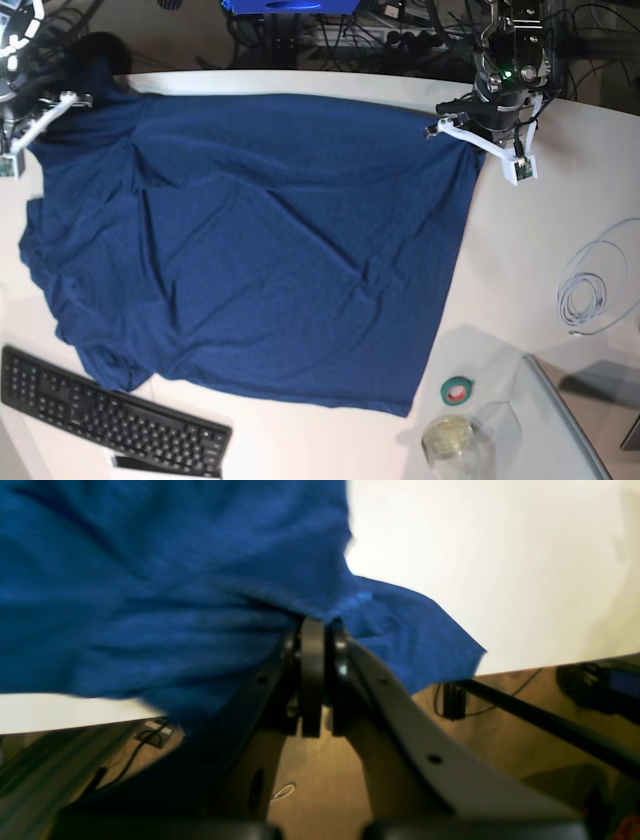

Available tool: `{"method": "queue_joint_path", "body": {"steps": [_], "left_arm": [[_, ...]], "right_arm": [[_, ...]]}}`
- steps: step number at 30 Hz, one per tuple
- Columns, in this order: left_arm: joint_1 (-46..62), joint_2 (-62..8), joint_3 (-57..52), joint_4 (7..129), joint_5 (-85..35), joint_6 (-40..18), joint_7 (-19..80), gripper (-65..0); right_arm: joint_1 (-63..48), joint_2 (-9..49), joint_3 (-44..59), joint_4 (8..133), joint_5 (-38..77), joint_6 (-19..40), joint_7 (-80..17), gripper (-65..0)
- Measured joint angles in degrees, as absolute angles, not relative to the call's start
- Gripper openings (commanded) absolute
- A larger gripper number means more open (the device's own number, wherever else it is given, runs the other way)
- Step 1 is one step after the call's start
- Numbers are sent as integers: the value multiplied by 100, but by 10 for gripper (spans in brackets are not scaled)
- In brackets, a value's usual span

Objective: Layout the t-shirt on the table in an organized manner, then fold the t-shirt properly
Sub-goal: 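Hold both shoulder corners and stretch the shirt taut between grippers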

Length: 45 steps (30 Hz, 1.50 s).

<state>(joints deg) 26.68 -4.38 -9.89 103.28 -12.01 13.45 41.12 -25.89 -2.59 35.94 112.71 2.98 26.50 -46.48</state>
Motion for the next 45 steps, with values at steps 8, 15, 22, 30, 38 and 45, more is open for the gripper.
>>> {"method": "queue_joint_path", "body": {"steps": [8,15,22,30,38,45], "left_arm": [[2705,-449,-982,10368,-1201,1308,4110,-650],[2775,-480,-991,10372,-1199,1332,4115,-650],[2783,-432,-978,10377,-1199,1328,4110,-650],[2781,-478,-1041,10377,-1199,1330,4110,-650],[2762,-478,-1039,10377,-1199,1328,4112,-650],[2751,-473,-1048,10359,-1203,1328,4115,-650]], "right_arm": [[-2252,-370,2547,11430,276,2849,-4960,-650],[-1203,-213,1363,10453,329,2515,-5286,-647],[-266,23,1020,8954,333,2464,-5767,-347],[-1608,757,2596,9920,283,2473,-5033,-327],[-2469,1638,2587,8901,290,2471,-4132,-327],[-2912,1142,1962,8875,-2102,1979,-2954,-324]]}}
